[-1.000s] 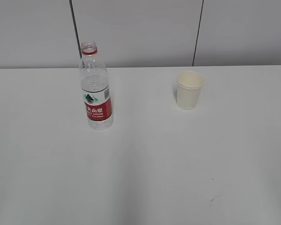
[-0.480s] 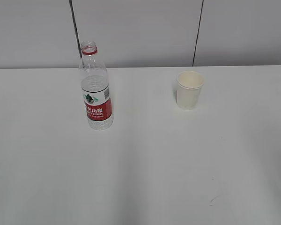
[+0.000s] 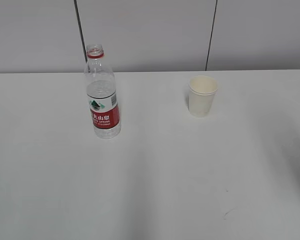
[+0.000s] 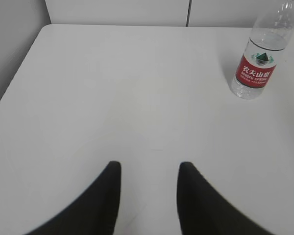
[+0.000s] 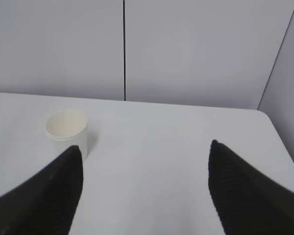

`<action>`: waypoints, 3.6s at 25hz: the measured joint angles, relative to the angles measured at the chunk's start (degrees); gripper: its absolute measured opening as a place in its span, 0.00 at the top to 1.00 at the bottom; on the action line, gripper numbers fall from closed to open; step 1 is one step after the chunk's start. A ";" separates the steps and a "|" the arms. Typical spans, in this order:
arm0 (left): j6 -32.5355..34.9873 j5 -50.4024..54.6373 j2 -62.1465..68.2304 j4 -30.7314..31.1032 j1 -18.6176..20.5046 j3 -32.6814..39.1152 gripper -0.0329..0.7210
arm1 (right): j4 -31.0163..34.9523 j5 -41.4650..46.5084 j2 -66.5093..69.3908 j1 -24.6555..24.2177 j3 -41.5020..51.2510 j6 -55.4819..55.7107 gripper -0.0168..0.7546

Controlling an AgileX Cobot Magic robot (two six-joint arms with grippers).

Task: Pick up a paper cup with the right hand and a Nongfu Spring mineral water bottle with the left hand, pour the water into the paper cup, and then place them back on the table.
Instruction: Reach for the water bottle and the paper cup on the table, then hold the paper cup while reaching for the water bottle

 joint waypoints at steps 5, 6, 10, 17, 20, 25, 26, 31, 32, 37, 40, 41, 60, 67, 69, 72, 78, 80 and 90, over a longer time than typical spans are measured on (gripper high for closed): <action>0.00 0.00 0.00 0.00 0.00 0.00 0.64 | 0.00 -17.51 8.20 0.00 4.66 0.00 0.22; 0.00 0.00 0.00 0.00 0.00 0.00 0.64 | -0.57 -21.17 9.60 0.00 5.73 0.00 0.22; 0.00 0.00 0.00 0.00 0.00 0.00 0.64 | -3.93 -34.00 16.87 0.00 10.24 0.61 0.22; 0.00 0.00 0.00 0.00 0.00 0.00 0.64 | -19.20 -50.16 32.51 0.00 11.83 8.27 0.18; 0.00 0.00 0.00 0.00 0.00 0.00 0.64 | -22.93 -55.50 40.10 0.68 10.79 9.23 0.13; 0.00 0.00 0.00 0.00 0.00 0.00 0.64 | -24.72 -57.98 50.70 2.51 5.51 9.96 0.11; 0.00 0.00 0.00 0.00 0.00 0.00 0.64 | -24.85 -58.23 52.34 2.60 4.33 9.96 0.11; 0.00 0.00 0.00 0.00 0.00 0.00 0.64 | -24.94 -61.07 61.14 2.74 -0.58 10.01 0.11; 0.00 0.00 0.00 0.00 0.00 0.00 0.64 | -24.94 -61.99 63.34 2.74 -1.67 10.01 0.11; 0.00 0.00 0.00 0.00 0.00 0.00 0.64 | -24.94 -64.70 71.20 2.74 -8.05 10.01 0.11; 0.00 0.00 0.00 0.00 0.00 0.00 0.64 | -25.07 -65.86 75.01 2.74 -11.83 10.01 0.11; 0.00 0.00 0.00 0.00 0.00 0.00 0.64 | -25.07 -66.13 76.33 2.74 -12.98 10.01 0.11; 0.00 -0.02 0.00 0.00 0.00 0.00 0.64 | -25.71 -66.61 93.91 4.56 -33.74 13.53 0.11; 0.00 -0.02 0.00 0.00 0.00 0.00 0.64 | -23.41 -65.73 96.52 6.01 -37.95 13.62 0.11; 0.00 -0.02 0.00 0.00 0.00 0.00 0.64 | -23.03 -65.75 96.61 6.01 -38.73 13.62 0.11; 0.00 -0.02 0.00 0.00 0.00 0.00 0.64 | -22.90 -65.06 96.61 6.04 -39.92 13.62 0.11; 0.00 -0.02 0.00 0.00 0.00 0.00 0.64 | -22.90 -62.76 96.61 6.04 -41.35 13.62 0.12; 0.00 -0.02 0.00 0.00 0.00 0.00 0.64 | -23.02 -62.72 96.61 6.04 -41.49 13.62 0.14; 0.00 -0.02 0.00 0.00 0.00 0.00 0.64 | -25.62 -62.72 96.61 6.04 -41.52 13.62 0.35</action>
